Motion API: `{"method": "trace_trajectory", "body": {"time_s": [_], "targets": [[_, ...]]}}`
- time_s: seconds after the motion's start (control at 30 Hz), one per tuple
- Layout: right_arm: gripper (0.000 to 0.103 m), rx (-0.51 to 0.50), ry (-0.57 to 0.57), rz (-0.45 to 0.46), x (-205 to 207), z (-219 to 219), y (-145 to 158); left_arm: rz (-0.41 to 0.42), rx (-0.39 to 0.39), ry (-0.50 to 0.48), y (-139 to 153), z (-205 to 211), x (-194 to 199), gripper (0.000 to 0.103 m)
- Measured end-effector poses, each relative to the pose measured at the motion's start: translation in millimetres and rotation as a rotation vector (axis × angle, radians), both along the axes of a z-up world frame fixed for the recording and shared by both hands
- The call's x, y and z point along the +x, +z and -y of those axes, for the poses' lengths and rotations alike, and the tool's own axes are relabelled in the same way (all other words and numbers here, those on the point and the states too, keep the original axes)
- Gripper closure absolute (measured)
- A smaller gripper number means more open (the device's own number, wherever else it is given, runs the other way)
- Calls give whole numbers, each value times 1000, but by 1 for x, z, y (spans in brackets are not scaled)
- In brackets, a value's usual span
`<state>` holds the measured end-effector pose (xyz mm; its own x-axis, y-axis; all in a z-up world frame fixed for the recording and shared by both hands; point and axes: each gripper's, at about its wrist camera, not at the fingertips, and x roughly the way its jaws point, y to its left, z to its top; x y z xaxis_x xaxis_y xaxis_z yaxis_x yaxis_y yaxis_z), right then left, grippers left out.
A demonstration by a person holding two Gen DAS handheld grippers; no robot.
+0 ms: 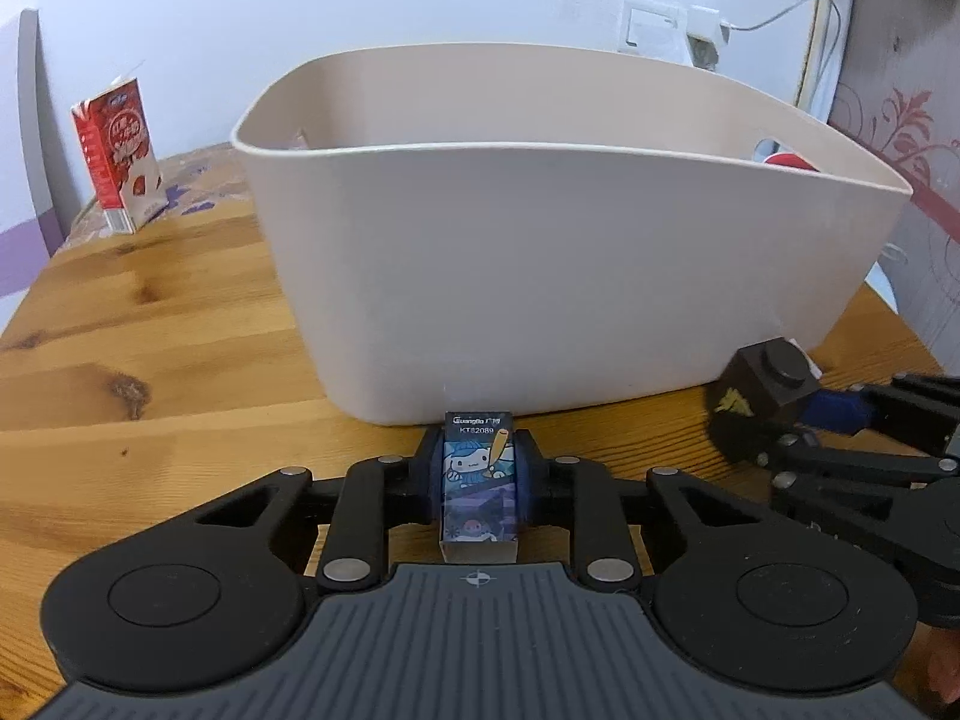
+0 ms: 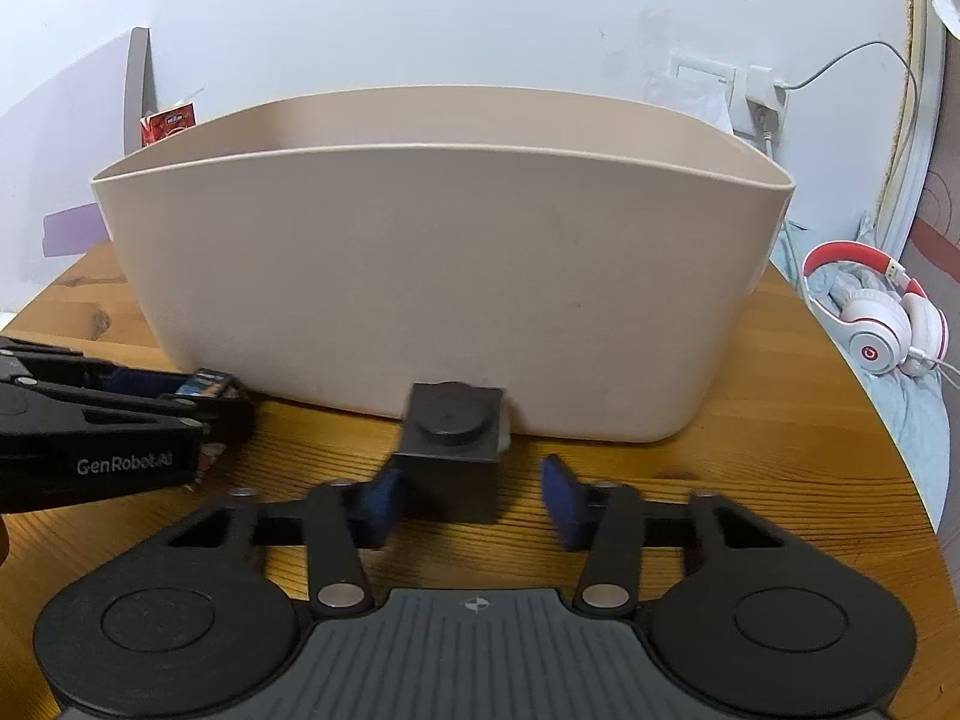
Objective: Organize objects
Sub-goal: 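Grasp the small blue cartoon box with the left gripper while the right grasps the black cube, then lift the cartoon box and black cube over the bin and release both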
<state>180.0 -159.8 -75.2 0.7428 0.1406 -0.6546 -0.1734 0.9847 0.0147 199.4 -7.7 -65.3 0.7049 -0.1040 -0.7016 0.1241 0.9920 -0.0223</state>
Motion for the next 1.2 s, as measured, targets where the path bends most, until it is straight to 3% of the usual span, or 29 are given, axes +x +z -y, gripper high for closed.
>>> {"method": "trace_trajectory", "body": {"time_s": [0.3,0.6,0.97,1.2], "targets": [[74,36,-6,1,-17,9,5,-1,-7,-29,5,2,-19,80],[74,31,-5,58,-48,18,32,44,-14,-53,31,3,-44,80],[74,18,2,242,-77,25,96,179,-25,-76,96,-1,-65,80],[74,33,-22,318,-62,31,128,258,-33,-100,137,1,-52,80]]}}
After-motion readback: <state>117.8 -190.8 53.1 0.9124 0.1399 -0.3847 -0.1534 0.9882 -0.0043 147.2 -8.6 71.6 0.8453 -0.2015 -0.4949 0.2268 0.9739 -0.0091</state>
